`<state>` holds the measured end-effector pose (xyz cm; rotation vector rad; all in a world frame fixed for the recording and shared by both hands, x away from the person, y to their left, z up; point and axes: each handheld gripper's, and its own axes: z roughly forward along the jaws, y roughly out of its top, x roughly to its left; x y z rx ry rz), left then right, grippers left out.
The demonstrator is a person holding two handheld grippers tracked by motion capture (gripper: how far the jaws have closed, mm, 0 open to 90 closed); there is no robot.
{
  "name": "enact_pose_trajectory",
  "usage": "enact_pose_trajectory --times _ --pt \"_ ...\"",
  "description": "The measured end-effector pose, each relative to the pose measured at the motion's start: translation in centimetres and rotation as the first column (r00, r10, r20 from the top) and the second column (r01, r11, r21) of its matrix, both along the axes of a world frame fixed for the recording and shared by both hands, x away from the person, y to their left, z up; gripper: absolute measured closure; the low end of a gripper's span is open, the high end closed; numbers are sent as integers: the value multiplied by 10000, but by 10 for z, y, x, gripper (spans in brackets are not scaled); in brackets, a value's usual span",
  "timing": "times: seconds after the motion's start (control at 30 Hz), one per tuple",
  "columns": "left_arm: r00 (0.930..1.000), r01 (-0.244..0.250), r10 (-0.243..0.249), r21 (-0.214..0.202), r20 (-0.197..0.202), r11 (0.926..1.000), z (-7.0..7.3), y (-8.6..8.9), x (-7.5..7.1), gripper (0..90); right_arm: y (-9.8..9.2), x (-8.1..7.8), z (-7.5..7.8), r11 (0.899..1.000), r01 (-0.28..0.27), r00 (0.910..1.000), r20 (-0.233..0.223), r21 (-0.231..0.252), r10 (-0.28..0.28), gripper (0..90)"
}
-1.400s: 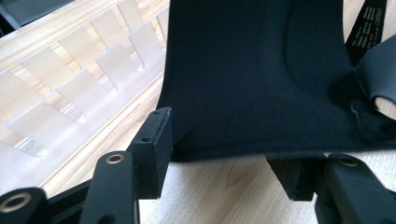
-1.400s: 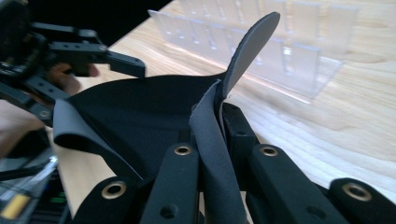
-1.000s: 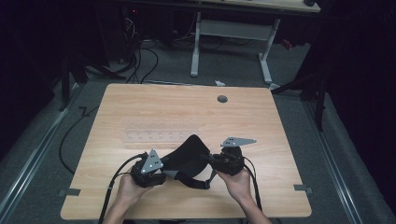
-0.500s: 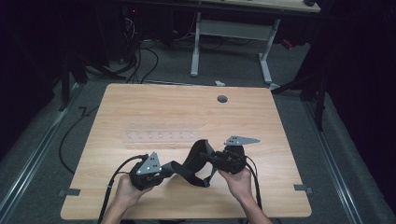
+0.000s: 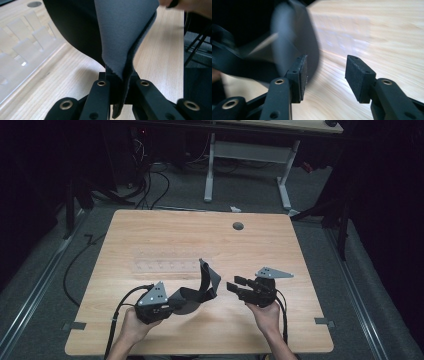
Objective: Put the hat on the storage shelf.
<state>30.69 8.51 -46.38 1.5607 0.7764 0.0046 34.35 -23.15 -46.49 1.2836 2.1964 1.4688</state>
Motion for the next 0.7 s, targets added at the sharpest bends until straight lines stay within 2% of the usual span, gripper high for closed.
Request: enact_pose_trajectory --times 0.13,0.23,0.3,0.5,0.57,0.7 --pt "9996 -269 269 -153 -19 9995 3 7 3 869 -8 3 -24 9911 765 9964 -270 -1088 -799 490" --pt "9991 -416 414 -381 -64 9984 6 13 5 869 -14 5 -39 9743 1359 9895 -248 -1797 -1426 478" --pt "9984 -552 547 -528 -109 9971 8 16 6 869 -18 5 -46 9587 1674 9846 -107 -2299 -1745 468" --pt "9958 -916 913 -773 -81 9928 12 27 9 869 -23 8 -61 9231 2175 9737 47 -3173 -2278 436" --pt "9943 -1067 1061 -853 -116 9906 12 30 10 869 -24 10 -66 9152 2163 9735 35 -3400 -2288 425" --pt "9916 -1296 1288 -1015 -146 9864 14 36 13 869 -25 11 -66 9063 2208 9720 47 -3604 -2349 413"
